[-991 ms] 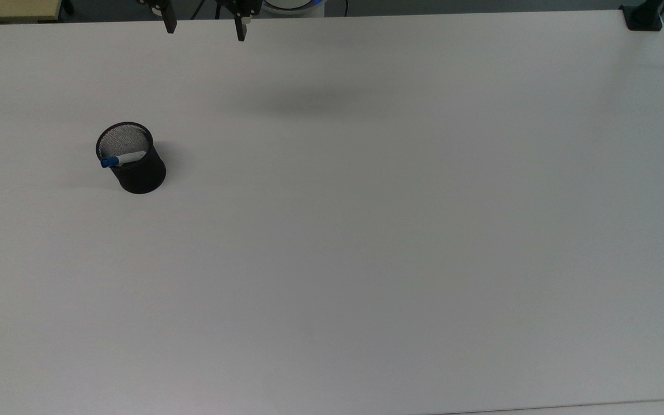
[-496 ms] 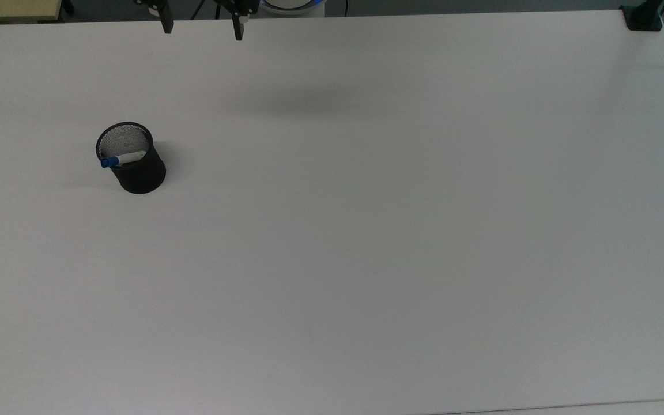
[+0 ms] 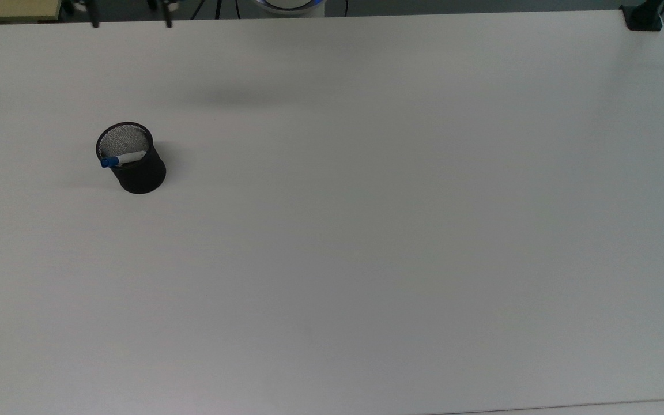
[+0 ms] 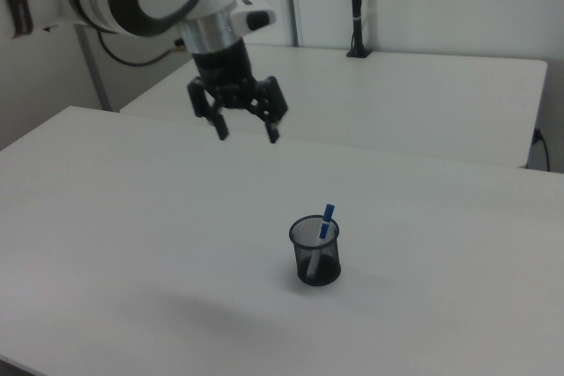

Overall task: Remove the marker
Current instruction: 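Move the open gripper over the mesh cup and lower onto the marker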

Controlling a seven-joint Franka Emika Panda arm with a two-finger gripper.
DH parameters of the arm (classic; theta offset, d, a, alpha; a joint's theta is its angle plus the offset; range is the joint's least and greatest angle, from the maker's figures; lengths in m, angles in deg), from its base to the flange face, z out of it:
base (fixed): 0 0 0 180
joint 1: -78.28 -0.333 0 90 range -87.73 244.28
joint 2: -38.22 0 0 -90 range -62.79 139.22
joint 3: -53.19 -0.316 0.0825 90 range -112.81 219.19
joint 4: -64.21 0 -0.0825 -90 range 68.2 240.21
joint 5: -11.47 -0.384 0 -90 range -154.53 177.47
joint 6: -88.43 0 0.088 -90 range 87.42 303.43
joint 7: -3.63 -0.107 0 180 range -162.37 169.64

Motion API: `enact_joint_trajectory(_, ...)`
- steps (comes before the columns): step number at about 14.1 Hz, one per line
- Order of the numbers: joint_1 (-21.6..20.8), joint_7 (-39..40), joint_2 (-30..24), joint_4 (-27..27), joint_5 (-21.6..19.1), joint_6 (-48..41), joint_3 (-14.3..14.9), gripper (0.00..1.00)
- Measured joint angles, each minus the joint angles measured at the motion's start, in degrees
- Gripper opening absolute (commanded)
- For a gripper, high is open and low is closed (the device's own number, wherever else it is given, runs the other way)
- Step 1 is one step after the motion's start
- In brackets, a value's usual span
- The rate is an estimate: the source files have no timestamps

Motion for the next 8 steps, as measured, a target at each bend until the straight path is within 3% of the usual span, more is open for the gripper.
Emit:
enact_joint_trajectory(5, 2.7, -5.2, 2.7, 5.8, 0.5, 17.8, 2.9, 1.0)
enact_joint_trajectory(8, 2.6, -8.0, 6.3, 8.5, 0.5, 26.9, 3.2, 1.0)
